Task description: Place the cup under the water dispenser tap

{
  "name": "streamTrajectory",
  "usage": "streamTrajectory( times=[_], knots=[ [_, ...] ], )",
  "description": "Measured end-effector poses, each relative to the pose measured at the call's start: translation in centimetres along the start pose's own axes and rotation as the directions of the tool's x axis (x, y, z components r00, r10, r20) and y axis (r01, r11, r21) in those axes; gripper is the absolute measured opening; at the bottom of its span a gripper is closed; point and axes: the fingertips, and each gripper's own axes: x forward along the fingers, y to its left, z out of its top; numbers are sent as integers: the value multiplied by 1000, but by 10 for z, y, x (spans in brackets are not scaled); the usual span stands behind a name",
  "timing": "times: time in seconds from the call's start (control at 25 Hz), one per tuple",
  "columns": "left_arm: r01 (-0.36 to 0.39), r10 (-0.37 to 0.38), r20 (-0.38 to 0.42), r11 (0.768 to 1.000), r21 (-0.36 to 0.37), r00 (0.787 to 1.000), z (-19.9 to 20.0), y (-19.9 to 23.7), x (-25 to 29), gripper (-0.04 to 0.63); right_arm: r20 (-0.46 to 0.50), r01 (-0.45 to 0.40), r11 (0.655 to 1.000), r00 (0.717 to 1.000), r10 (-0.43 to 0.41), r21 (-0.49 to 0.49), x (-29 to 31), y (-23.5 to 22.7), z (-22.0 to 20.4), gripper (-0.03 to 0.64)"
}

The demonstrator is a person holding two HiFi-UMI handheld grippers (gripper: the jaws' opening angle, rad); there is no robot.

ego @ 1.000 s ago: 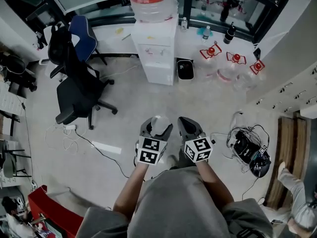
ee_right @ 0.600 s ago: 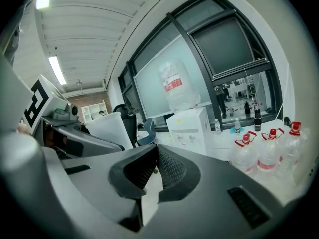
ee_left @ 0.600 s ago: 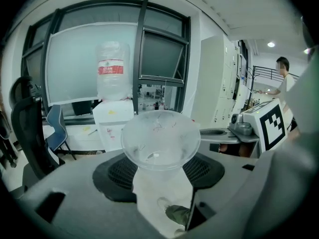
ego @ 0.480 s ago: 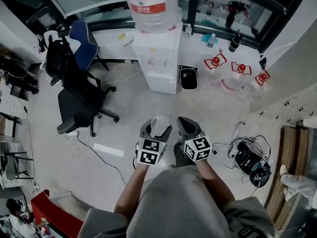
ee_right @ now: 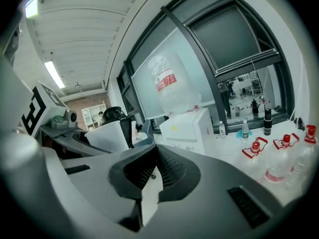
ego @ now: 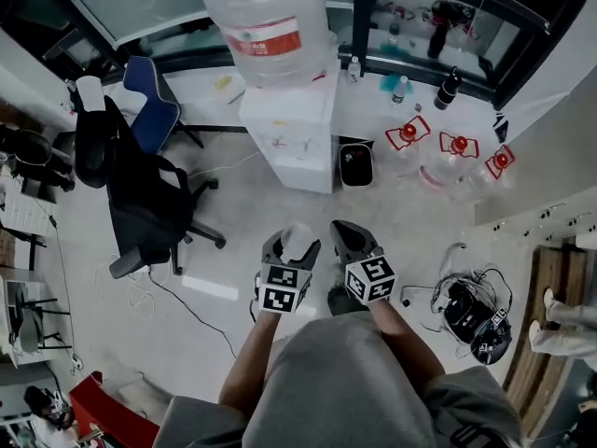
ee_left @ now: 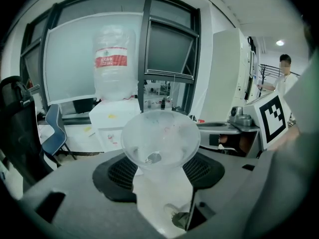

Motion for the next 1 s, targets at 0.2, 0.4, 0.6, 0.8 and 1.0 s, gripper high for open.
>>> streamTrajectory(
  times=[0.2,0.4,0.6,0.8,1.0],
  knots=[
    [-15,15,-7,1000,2,1000,21,13,36,282,1,-1,1000,1000,1,16,21,-32,12,12],
    [-49,49,-5,999,-4,999,36,25,57,282,7,5,999,1000,-5,34,37,-55,22,12],
    [-58,58,-10,998,17,998,35,41,78,282,4,17,998,1000,-17,53,51,-66,20,12],
    [-35,36,-16,999,38,999,37,60,93,282,6,54,996,998,-55,68,68,-74,20,12],
    [32,-28,-45,996,81,999,38,80,109,282,20,144,984,989,-146,103,89,-83,21,12]
  ],
)
